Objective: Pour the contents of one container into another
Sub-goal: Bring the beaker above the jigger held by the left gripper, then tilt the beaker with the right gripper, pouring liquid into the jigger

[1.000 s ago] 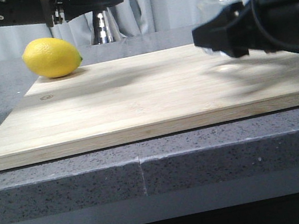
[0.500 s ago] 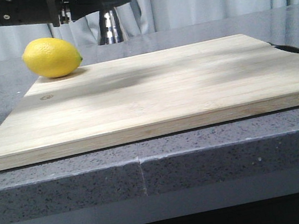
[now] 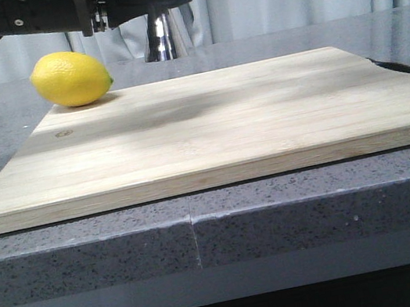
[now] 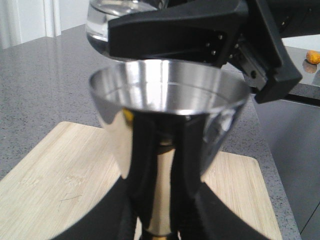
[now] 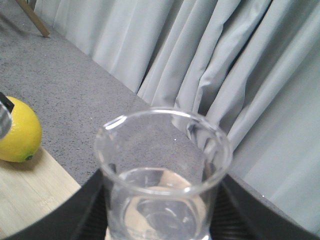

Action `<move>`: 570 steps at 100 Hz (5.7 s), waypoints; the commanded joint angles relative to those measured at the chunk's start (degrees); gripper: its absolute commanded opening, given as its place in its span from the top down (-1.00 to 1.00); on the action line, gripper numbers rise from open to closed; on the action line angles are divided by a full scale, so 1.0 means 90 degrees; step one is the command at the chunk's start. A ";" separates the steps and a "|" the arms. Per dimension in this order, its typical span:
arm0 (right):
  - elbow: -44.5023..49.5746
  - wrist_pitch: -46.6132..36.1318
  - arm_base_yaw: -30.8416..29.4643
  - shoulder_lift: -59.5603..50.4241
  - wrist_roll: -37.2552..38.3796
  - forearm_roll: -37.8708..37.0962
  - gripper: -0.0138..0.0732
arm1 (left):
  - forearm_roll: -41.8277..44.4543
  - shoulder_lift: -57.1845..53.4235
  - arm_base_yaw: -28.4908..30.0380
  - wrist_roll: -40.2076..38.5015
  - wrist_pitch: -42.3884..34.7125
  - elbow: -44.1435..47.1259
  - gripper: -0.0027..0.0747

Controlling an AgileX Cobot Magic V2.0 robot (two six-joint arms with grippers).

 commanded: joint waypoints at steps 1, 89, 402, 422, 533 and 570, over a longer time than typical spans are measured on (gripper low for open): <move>-0.0245 -0.0378 0.0016 -0.0265 0.0241 0.0052 0.19 | -0.0450 -0.0301 -0.0084 0.0042 0.0695 -0.0185 0.98; -0.0618 -0.0009 0.0458 -0.0265 0.0617 -0.0565 0.19 | -0.0450 -0.0301 -0.0084 0.0042 0.0695 -0.0185 0.98; -0.1252 0.0470 0.0585 -0.0175 0.0617 -0.3418 0.19 | -0.0321 -0.0301 -0.0210 0.0042 0.0695 -0.0185 0.98; -0.1252 0.0481 0.0585 -0.0175 0.0617 -0.3704 0.19 | -0.0321 -0.0301 -0.0210 0.0042 0.0695 -0.0185 0.98; -0.1268 0.0495 0.0585 -0.0186 0.0617 -0.4462 0.19 | -0.0287 -0.0301 -0.0210 0.0042 0.0645 -0.0185 0.98; -0.1268 0.0495 0.0585 -0.0186 0.0617 -0.4684 0.19 | -0.0277 -0.0301 -0.0210 0.0042 0.0645 -0.0185 0.98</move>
